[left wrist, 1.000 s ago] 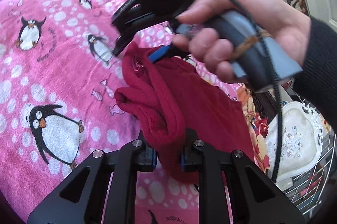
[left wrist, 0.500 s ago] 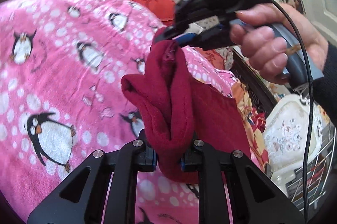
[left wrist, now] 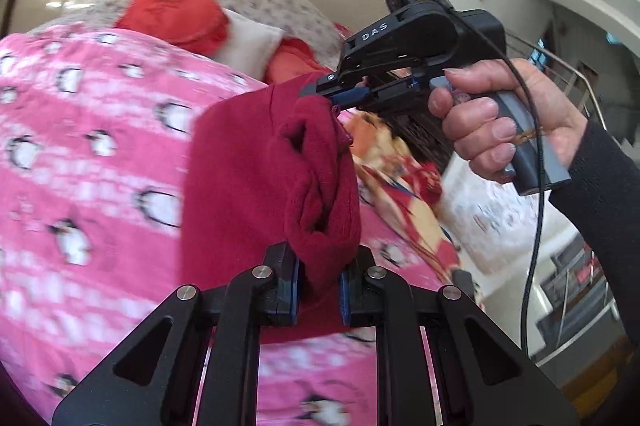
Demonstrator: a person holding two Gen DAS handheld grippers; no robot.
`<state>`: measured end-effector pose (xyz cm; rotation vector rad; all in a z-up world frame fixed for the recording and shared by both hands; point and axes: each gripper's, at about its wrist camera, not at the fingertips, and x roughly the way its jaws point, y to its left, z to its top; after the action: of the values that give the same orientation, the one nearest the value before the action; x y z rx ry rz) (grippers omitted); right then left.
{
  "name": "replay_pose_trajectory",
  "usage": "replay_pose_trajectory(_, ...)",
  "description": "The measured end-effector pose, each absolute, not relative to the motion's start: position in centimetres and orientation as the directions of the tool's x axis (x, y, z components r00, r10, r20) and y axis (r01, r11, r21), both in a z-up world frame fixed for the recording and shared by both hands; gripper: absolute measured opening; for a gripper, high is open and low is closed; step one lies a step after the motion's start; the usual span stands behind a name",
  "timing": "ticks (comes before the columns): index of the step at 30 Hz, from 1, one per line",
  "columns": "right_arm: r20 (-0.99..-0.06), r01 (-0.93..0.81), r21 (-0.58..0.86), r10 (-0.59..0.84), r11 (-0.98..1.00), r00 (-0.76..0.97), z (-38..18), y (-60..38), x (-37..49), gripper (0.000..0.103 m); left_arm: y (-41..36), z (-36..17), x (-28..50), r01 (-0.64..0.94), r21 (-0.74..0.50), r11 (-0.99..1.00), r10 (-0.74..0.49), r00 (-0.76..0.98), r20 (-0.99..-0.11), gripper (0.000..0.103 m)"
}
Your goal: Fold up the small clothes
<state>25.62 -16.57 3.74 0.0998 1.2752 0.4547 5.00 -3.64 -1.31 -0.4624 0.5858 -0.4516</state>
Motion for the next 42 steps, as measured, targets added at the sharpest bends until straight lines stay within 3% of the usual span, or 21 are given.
replay_pose_trajectory(6,-0.905,-0.216,0.329,0.372,0.919,0.208,0.5,-24.6,26.0,0.015,-10.8,-3.3,6.6,0.307,-0.503,0.808,-0.56,0.667,-0.491,0.013)
replay_pose_trajectory(12,-0.929,-0.22,0.265,0.31,0.939,0.202,-4.3,-26.9,26.6,0.019,-12.3,-6.1,7.1,0.273,-0.526,0.806,-0.572,0.589,-0.571,0.013)
replay_pose_trajectory(18,-0.801,-0.1,0.399,0.399,0.911,0.447,-1.7,-32.6,23.8,0.022,-9.2,-4.6,4.5,0.295,-0.595,0.748,-0.643,0.545,-0.538,0.014)
replay_pose_trajectory(22,-0.672,-0.384,0.328,0.499,0.863,0.547,1.7,-30.8,16.9,0.022,-6.3,-2.3,3.9,0.281,-0.517,0.808,-0.56,0.64,-0.527,0.014)
replay_pose_trajectory(28,-0.682,-0.627,0.075,0.498,0.776,0.535,-0.9,-24.3,8.7,0.022,-5.7,-5.2,7.9,0.156,-0.462,0.873,-0.453,0.608,-0.652,0.014)
replay_pose_trajectory(34,-0.746,-0.628,-0.103,0.358,0.771,0.562,-8.0,-23.8,8.4,0.019,-6.4,-8.3,6.8,0.139,-0.512,0.848,-0.484,0.596,-0.64,0.016)
replay_pose_trajectory(42,-0.632,-0.63,0.005,0.491,0.777,0.6,-10.9,-27.4,8.4,0.019,-6.6,-9.3,6.4,0.162,-0.51,0.845,-0.49,0.618,-0.615,0.016)
